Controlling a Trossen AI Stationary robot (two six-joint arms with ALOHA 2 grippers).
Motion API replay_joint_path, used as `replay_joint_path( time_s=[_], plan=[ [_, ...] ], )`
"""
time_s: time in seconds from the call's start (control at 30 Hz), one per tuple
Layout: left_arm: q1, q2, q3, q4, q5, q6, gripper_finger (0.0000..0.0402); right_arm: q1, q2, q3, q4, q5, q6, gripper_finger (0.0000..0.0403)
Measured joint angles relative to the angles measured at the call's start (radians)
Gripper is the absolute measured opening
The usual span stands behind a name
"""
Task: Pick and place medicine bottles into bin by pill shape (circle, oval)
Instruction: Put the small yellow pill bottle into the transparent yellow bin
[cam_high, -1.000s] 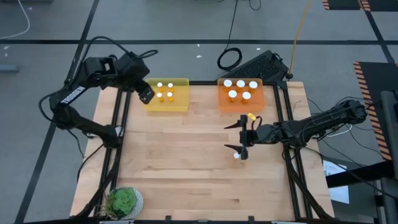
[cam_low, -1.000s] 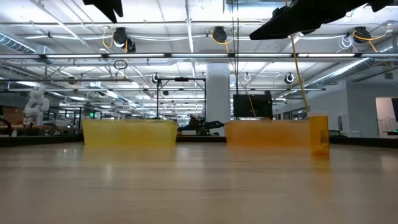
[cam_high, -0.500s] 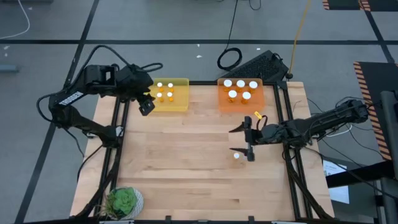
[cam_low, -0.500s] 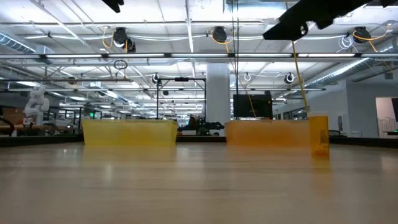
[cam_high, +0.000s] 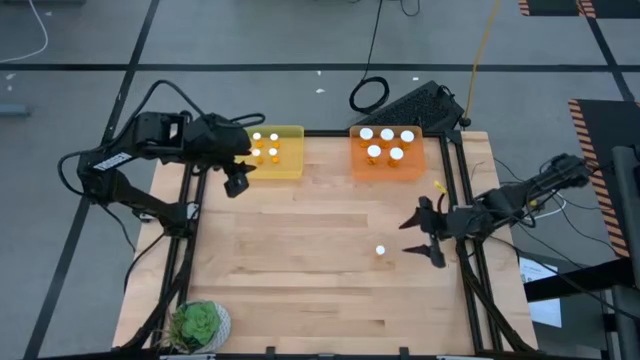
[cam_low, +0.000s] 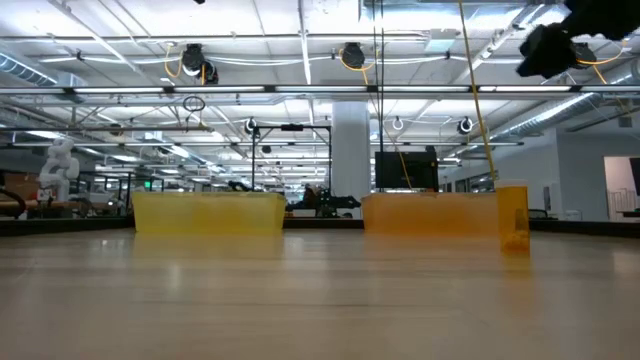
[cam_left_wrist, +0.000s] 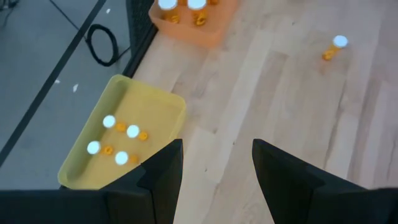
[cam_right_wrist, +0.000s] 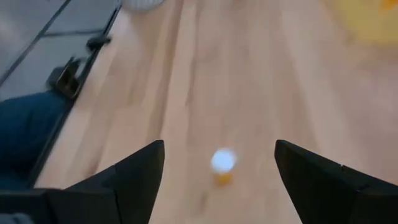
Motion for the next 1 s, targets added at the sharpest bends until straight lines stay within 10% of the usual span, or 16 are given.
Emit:
replay_joint_path(
  time_s=[0.3, 1.0],
  plan=[
    [-0.040, 0.000, 0.000, 0.002, 0.003, 0.062, 0.0198, 0.070, -0.013, -0.001, -0.172, -0.106, 0.170, 0.0292],
    [-0.123, 0.003, 0.000, 0.059, 0.177, 0.203, 0.0198, 0.194, 0.014, -0.288, 0.040, 0.104, 0.289, 0.0292]
  ],
)
